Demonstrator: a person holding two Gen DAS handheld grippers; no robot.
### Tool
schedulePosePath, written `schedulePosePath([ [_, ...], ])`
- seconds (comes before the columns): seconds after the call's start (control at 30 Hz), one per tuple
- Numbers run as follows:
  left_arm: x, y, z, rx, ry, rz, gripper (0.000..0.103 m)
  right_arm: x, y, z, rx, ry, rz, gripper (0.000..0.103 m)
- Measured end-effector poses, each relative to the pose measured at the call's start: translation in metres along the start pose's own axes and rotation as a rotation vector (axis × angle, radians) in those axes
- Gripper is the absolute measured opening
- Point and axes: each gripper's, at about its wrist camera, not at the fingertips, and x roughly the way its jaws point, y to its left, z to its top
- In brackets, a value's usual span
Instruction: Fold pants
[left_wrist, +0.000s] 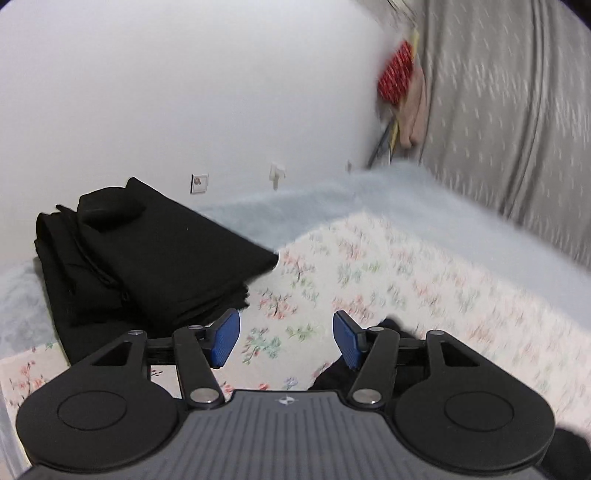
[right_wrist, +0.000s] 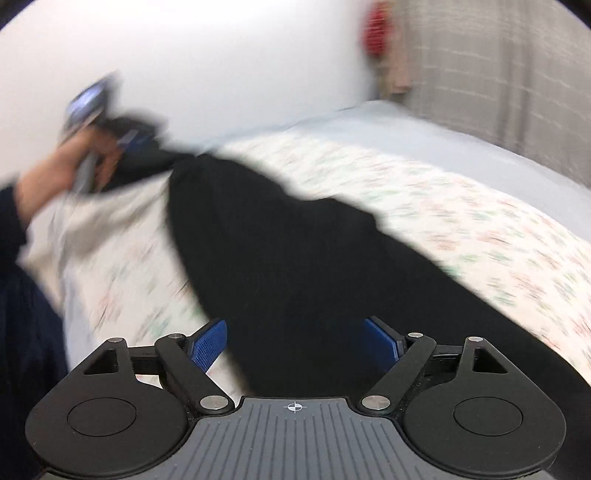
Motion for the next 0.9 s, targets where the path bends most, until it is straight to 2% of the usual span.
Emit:
schedulePosePath([
  [0.1,0.0,-0.03,-0.012,0.021,0.063,-0.154,0.069,0.016,-0.034,-0.001,0.132,0.043,-0.104,0.084],
  [0.17,0.002,-0.066,-0.03,0.104,0.13,-0.248,0.069,0.039,-0.048,-0.008,0.185,0.116,-0.117,0.084],
  [0.23,0.005,-0.1,-0.052,0.208,0.179,-0.283,0.069,0.061,-0.054,-0.017,0.185,0.209,-0.157,0.084],
  [0.27,0.007,-0.113,-0.063,0.251,0.198,-0.275,0.069,0.067,-0.057,-0.023,0.175,0.236,-0.181,0.084],
  [0.33,0.017,-0.126,-0.081,0.296,0.241,-0.195,0.069,0.06,-0.064,-0.029,0.165,0.227,-0.174,0.084],
  [0.43,0.042,-0.114,-0.097,0.295,0.33,-0.08,0.068,0.034,-0.09,-0.035,0.18,0.225,-0.262,0.084],
  [0.57,0.048,-0.097,-0.092,0.302,0.325,-0.078,0.068,-0.016,-0.167,-0.065,0.333,0.25,-0.427,0.083],
  [0.6,0.048,-0.094,-0.091,0.292,0.326,-0.086,0.068,-0.036,-0.188,-0.071,0.386,0.231,-0.471,0.083],
  [0.67,0.043,-0.091,-0.091,0.27,0.323,-0.09,0.068,-0.088,-0.225,-0.079,0.504,0.122,-0.565,0.083],
  [0.73,0.043,-0.092,-0.089,0.252,0.322,-0.084,0.068,-0.137,-0.255,-0.092,0.671,-0.013,-0.577,0.083],
  [0.8,0.042,-0.095,-0.087,0.234,0.316,-0.078,0.068,-0.161,-0.275,-0.105,0.768,-0.05,-0.624,0.083],
  [0.87,0.044,-0.095,-0.085,0.217,0.316,-0.071,0.068,-0.162,-0.286,-0.118,0.813,-0.028,-0.615,0.07],
  [0.9,0.046,-0.095,-0.084,0.208,0.32,-0.068,0.068,-0.16,-0.291,-0.122,0.834,-0.015,-0.587,0.046],
])
